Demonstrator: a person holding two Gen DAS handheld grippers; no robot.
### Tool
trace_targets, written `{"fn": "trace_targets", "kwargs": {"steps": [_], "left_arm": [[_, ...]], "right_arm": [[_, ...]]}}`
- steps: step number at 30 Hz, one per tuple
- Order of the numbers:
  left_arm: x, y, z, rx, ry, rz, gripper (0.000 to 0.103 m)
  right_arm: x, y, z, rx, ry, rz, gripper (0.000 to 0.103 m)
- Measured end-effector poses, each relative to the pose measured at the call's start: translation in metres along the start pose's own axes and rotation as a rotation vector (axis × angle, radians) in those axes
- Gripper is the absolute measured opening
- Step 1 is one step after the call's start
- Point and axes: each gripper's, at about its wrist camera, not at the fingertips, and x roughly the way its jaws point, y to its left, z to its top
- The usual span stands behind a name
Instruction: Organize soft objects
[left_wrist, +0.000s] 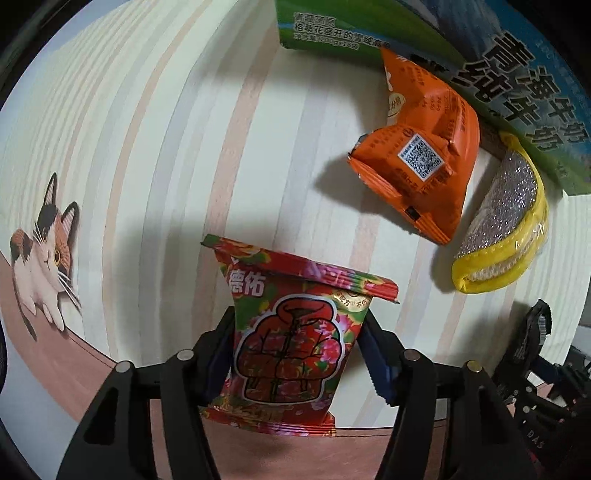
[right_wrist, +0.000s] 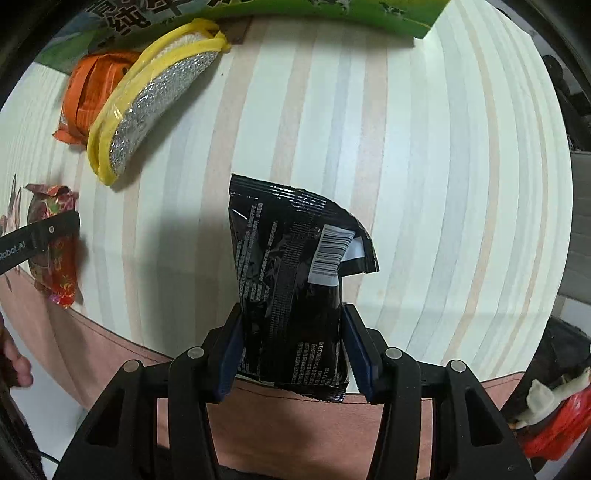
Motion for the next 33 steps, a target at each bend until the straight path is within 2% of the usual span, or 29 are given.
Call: {"fn": "trace_targets", "kwargs": {"steps": [4,5,7,9,11,13,14,15,18,22,27,29,33], "left_arm": [[0.003,0.010,-0.003,0.005,0.014,-0.006,0.064],[0.001,0.018,0.000,0.015,0.022,-0.008,0.068],[0.006,0.013,0.012,0.056,0.037,0.003,0.073],[0.007,0.009,0.012,0.061,0.040,0.004,0.073],[0.007,0.008,0.011,0.055,0.043,-0.003,0.071],[0.006,0.008,0.008,0.045,0.035,-0.003,0.064],[0.004,0.008,0.006,0.040,0.029,-0.003,0.053],[0.004,0.009,0.000,0.040,0.027,-0.005,0.047],[0.002,0.006,-0.005,0.029,0.030,-0.009,0.046],[0.003,0.008,-0.006,0.022,0.046,-0.017,0.048],[0.012,0.019,-0.024,0.002,0.125,-0.146,0.062],[0.012,0.018,-0.027,0.009,0.114,-0.136,0.062],[0.014,0.002,-0.033,0.020,0.116,-0.077,0.062]], "right_arm": [[0.002,-0.004,0.002,0.023,0.000,0.001,0.056],[0.002,-0.006,0.003,0.026,0.000,0.000,0.056],[0.002,-0.007,0.003,0.031,0.002,-0.005,0.056],[-0.005,-0.015,0.014,0.033,0.002,-0.012,0.056],[-0.005,-0.013,0.017,0.032,0.000,-0.020,0.056],[-0.003,-0.008,0.019,0.029,-0.004,-0.031,0.055],[-0.004,-0.004,0.017,0.026,-0.006,-0.035,0.055],[-0.003,-0.001,0.016,0.020,-0.009,-0.041,0.054],[-0.001,0.012,0.009,0.006,-0.016,-0.047,0.051],[0.002,0.016,0.003,-0.008,-0.013,-0.050,0.051],[0.002,0.013,0.001,0.008,0.027,0.011,0.060],[0.003,0.010,-0.001,0.031,0.025,0.036,0.065],[0.004,0.013,-0.001,0.045,0.028,0.027,0.066]]}}
